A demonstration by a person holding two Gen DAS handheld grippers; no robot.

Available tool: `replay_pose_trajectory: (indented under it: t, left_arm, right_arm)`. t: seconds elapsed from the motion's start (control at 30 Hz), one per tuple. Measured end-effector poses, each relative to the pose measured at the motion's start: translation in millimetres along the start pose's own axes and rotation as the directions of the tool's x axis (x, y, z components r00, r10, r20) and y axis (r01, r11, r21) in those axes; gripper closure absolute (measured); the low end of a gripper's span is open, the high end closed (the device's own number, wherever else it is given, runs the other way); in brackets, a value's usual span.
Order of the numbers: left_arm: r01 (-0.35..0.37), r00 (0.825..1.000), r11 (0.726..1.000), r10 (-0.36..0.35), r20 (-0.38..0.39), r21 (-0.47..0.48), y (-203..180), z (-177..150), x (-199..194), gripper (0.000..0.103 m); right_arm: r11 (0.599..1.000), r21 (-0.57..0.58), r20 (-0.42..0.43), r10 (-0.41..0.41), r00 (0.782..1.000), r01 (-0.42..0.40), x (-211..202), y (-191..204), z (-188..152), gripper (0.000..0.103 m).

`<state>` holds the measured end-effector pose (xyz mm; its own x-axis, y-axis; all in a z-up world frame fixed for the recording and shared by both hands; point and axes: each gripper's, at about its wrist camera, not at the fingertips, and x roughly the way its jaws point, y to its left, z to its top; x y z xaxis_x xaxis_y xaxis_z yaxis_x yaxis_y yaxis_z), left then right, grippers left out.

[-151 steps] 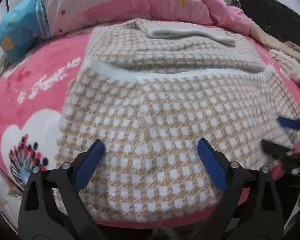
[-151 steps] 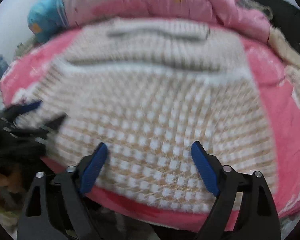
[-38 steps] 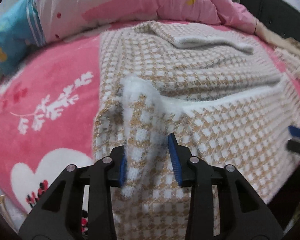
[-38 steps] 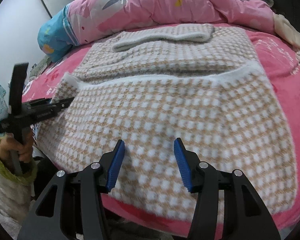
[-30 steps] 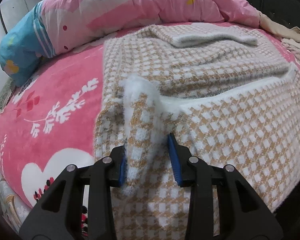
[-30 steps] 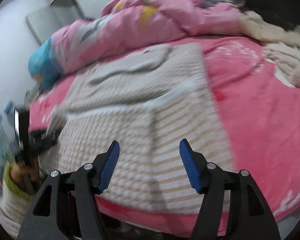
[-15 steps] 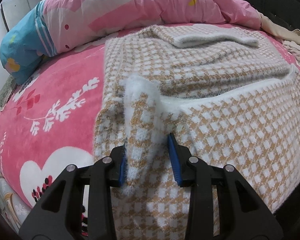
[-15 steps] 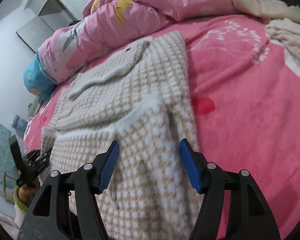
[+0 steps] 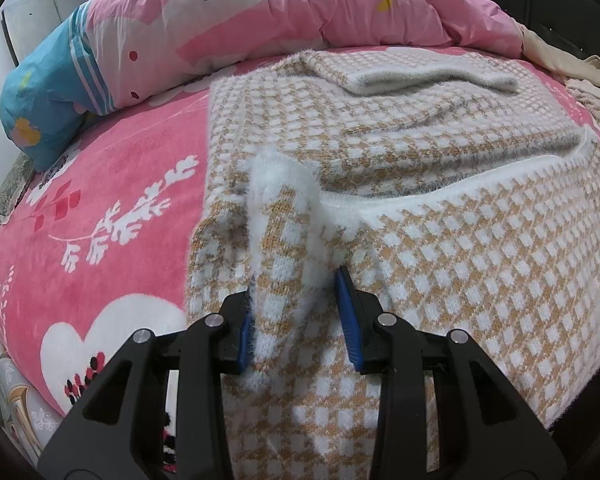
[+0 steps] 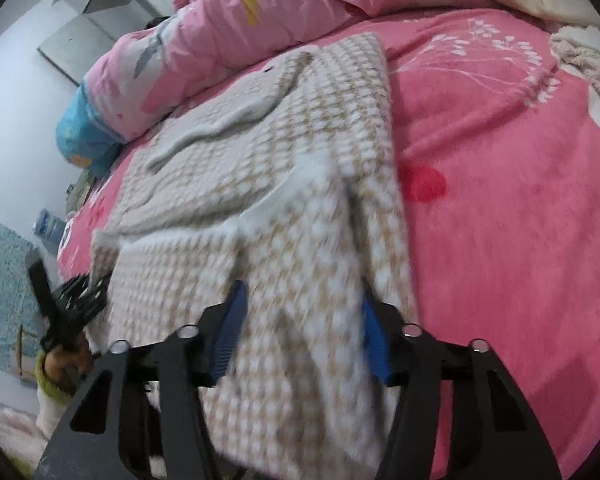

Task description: Fold large clothes

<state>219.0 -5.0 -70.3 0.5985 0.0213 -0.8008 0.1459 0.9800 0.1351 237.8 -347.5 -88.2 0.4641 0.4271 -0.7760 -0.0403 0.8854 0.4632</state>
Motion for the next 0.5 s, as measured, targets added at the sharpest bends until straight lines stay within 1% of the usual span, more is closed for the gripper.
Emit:
replay_pose_trajectory:
  t: [0.1,0.23,0.37,0.43,0.5]
  left_arm:
    - [0.003,1.0,1.0,-0.003,-0.001,0.0,-0.2,0.1,0.0,0.069]
    - [-0.001,1.0,1.0,0.001,-0.001,-0.003,-1.5,-0.1,-0.2,0.069]
    - [-0.003,1.0,1.0,0.003,-0.003,0.002,-0.2,0.1,0.6,0.069]
    - [0.0,1.0,1.0,0.0,-0.002,-0.004,-0.2,-0.2,0.5,0.069]
    - [0.001,1.0,1.0,-0.001,-0.002,-0.007,-0.5,0.0,0.2,0.069]
  right_arm:
    - [1.0,-0.001,-0.009,-0.005,1.0,0.005,4.1,0.0,0.4,0.057]
    - [0.998,-0.055,-0.039,-0.044,0.998,0.042,-2.5,10.5,-13.4,0.062]
    - [0.983,-0.137,-0.045,-0.128,0.991,0.12,-5.8,24.6,-23.5,0.067]
    - [0.977,-0.146,-0.035,-0.162,0.986,0.155,-3.0,26.6,-21.0,0.067]
    - [0.975,-0.142,-0.019,-0.178,0.984,0.173,1.6,28.5,-15.5,0.067]
